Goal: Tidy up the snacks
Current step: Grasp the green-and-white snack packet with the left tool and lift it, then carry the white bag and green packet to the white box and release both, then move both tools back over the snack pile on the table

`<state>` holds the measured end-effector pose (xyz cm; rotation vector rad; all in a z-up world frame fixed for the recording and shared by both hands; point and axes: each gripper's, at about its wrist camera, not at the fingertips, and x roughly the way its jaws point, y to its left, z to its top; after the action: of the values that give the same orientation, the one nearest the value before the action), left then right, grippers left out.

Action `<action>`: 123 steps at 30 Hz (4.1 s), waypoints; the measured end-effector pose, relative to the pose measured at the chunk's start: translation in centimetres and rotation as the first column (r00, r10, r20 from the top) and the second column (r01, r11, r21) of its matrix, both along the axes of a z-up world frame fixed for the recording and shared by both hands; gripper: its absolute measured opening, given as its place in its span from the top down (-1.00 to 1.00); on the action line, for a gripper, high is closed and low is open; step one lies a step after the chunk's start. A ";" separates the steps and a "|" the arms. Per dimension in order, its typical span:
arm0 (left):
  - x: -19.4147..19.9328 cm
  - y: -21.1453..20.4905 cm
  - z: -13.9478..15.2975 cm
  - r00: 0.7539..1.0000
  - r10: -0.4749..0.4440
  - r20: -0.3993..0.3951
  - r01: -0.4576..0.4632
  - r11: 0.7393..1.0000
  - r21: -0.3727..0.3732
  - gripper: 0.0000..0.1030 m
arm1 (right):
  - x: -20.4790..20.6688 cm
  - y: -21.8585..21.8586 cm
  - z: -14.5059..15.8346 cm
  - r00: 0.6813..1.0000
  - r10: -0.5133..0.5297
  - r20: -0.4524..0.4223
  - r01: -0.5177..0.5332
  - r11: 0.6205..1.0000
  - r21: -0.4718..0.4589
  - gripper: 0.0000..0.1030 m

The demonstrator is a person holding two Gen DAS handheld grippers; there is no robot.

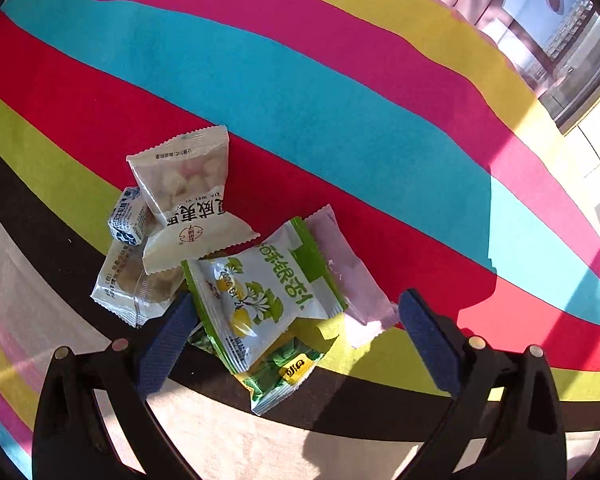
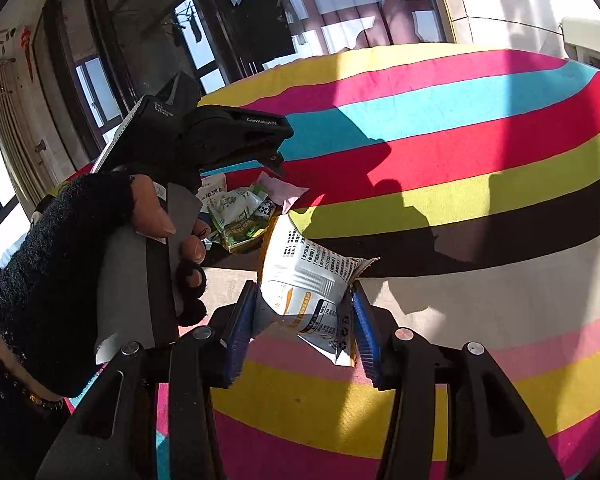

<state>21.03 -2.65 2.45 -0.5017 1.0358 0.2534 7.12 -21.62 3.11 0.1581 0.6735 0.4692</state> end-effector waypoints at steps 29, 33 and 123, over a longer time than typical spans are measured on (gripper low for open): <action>-14.3 5.7 0.7 0.920 -0.327 0.216 0.311 0.944 0.106 0.05 | -0.5 -0.2 0.1 1.000 0.023 0.016 -0.023 1.000 0.016 0.07; -16.7 6.0 0.0 0.918 -0.330 0.222 0.305 0.942 0.138 0.02 | -0.7 -0.3 0.2 0.999 0.036 0.025 -0.037 0.999 0.031 0.09; -56.3 27.0 -9.4 0.941 0.339 -0.016 -0.295 0.840 0.456 -0.95 | -34.0 28.9 -4.7 0.428 0.891 -0.150 -0.894 0.394 -0.212 -0.50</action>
<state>-35.29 24.39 -6.95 -0.2370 0.9435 0.8033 -26.91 7.30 -1.56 -0.5202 0.7943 1.4445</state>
